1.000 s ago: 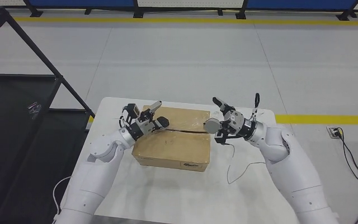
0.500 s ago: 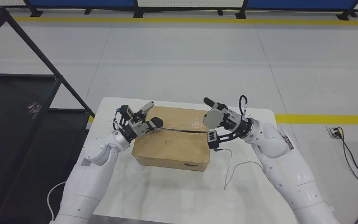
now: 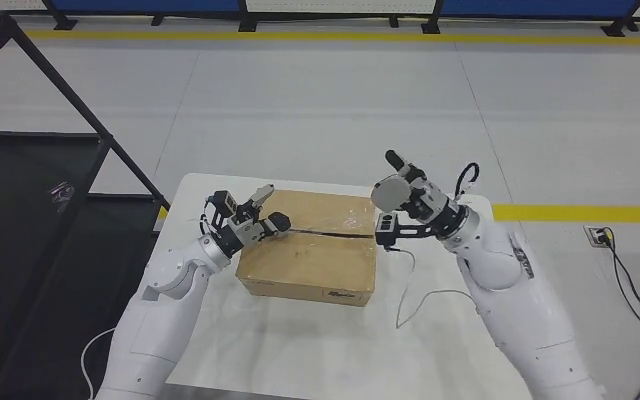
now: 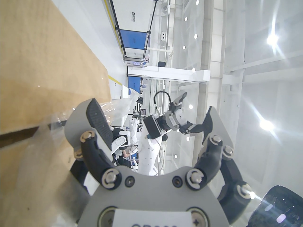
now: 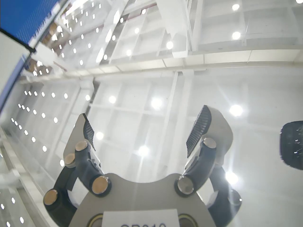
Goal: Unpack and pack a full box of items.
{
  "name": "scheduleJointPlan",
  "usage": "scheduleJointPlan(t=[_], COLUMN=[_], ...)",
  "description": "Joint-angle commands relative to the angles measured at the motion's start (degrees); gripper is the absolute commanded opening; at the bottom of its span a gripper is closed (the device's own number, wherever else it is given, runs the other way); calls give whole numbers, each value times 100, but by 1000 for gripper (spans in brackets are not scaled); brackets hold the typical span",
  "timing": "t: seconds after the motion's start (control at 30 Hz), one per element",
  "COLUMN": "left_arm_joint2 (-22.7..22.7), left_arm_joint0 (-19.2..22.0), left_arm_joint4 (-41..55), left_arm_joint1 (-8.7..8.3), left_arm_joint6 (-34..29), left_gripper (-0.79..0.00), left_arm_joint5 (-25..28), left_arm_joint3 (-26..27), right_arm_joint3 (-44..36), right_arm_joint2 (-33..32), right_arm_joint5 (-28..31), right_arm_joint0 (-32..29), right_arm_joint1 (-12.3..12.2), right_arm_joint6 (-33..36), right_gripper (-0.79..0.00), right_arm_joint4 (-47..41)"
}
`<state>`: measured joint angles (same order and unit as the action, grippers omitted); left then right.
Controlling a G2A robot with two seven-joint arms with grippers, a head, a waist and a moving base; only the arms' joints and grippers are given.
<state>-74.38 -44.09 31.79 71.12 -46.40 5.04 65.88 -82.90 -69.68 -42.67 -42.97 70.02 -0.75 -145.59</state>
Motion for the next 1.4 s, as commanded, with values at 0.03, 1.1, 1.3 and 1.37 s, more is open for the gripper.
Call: scheduleJointPlan(t=[0.03, 1.1, 1.3, 1.37], left_arm_joint2=[1, -453, -511, -513], left_arm_joint0=[-8, -561, -707, -735], left_arm_joint4=[-5, 309, 309, 321], left_arm_joint1=[-3, -96, -114, -116], left_arm_joint6=[8, 265, 325, 339], left_gripper=[0, 0, 0, 0], left_arm_joint5=[-18, 132, 146, 140], left_arm_joint3=[30, 585, 702, 722], right_arm_joint3=[-511, -985, -883, -883], right_arm_joint2=[23, 604, 617, 617], right_arm_joint5=[1095, 1968, 1765, 1765], right_arm_joint0=[-432, -65, 61, 61], right_arm_joint1=[-13, -157, -150, -150], right_arm_joint6=[1720, 1812, 1877, 1877], right_gripper=[0, 0, 0, 0], right_arm_joint4=[4169, 10644, 10634, 10634])
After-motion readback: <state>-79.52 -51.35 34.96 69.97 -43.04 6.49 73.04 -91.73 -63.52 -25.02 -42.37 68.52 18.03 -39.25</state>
